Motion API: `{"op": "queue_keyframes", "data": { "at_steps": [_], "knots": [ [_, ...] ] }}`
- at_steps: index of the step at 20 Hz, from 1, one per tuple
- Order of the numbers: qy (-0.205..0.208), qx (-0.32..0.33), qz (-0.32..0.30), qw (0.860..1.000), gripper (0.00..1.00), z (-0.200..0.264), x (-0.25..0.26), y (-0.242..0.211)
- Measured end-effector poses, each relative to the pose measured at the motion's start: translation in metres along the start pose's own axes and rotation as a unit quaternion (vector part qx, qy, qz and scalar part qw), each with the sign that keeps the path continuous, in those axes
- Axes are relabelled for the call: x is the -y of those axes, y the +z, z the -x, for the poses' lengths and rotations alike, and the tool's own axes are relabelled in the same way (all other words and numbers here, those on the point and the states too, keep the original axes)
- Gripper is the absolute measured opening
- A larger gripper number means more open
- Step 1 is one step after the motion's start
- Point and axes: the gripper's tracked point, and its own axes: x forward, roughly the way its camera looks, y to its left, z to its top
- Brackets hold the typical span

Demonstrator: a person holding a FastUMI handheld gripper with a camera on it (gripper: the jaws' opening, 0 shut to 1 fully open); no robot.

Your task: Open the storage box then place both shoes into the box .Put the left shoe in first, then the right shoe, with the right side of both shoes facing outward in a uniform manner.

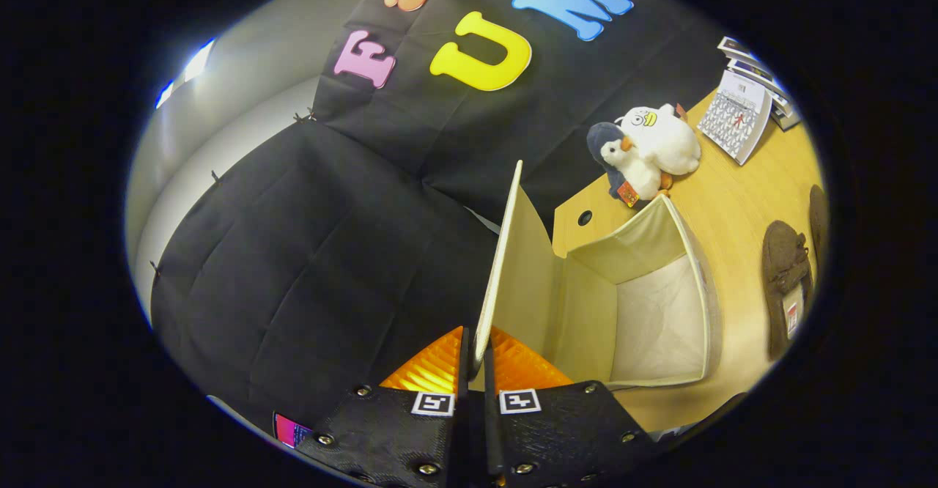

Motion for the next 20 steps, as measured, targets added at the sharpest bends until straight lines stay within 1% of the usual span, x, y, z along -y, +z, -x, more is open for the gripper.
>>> {"op": "queue_keyframes", "data": {
  "at_steps": [3,11,13,14,15,16,18,19,20],
  "knots": [
    [0.002,-0.005,0.020,1.000,0.08,-0.018,-0.019,-0.009],
    [0.019,-0.035,0.039,0.998,0.10,-0.070,-0.057,-0.042],
    [0.020,-0.041,0.049,0.998,0.15,-0.073,-0.061,-0.045],
    [0.021,-0.041,0.060,0.997,0.15,-0.075,-0.063,-0.046],
    [0.018,-0.040,0.074,0.996,0.24,-0.076,-0.065,-0.046],
    [0.015,-0.044,0.092,0.995,0.36,-0.077,-0.064,-0.047],
    [-0.003,-0.050,0.133,0.990,0.94,-0.074,-0.057,-0.049],
    [-0.008,-0.046,0.150,0.988,0.98,-0.072,-0.055,-0.049],
    [-0.009,-0.042,0.161,0.986,0.97,-0.069,-0.055,-0.046]
  ]
}}
